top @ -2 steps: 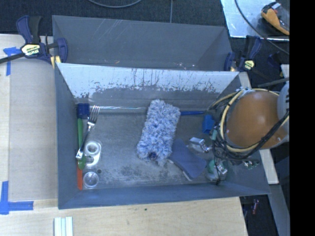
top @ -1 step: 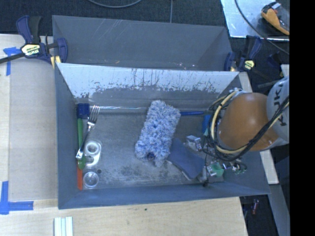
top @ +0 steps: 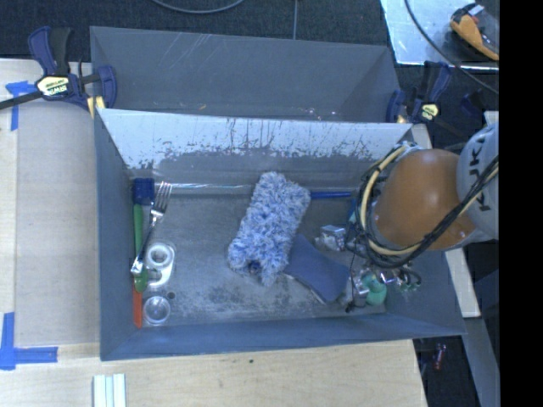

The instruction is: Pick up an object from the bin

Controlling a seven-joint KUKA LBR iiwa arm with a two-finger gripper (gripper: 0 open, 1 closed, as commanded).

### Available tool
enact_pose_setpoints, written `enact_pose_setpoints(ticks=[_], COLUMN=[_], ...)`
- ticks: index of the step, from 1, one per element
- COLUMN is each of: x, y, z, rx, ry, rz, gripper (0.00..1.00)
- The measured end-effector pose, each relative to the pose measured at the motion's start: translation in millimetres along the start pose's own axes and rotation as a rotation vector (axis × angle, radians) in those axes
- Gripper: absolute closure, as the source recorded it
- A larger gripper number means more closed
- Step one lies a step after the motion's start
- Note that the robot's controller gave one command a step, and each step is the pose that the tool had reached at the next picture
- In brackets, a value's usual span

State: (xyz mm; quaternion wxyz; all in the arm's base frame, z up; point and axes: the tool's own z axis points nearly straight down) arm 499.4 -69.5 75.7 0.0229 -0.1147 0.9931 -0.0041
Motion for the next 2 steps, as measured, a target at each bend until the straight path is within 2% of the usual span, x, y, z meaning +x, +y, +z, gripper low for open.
enact_pose_setpoints(ticks=[1,2], x=[10.7,10.7], y=[20.5,20.5], z=[4.9,4.7], rx=[0.001,0.001], ry=[-0.001,-0.001], rz=[-0.054,-0.055], gripper=[1.00,1.00])
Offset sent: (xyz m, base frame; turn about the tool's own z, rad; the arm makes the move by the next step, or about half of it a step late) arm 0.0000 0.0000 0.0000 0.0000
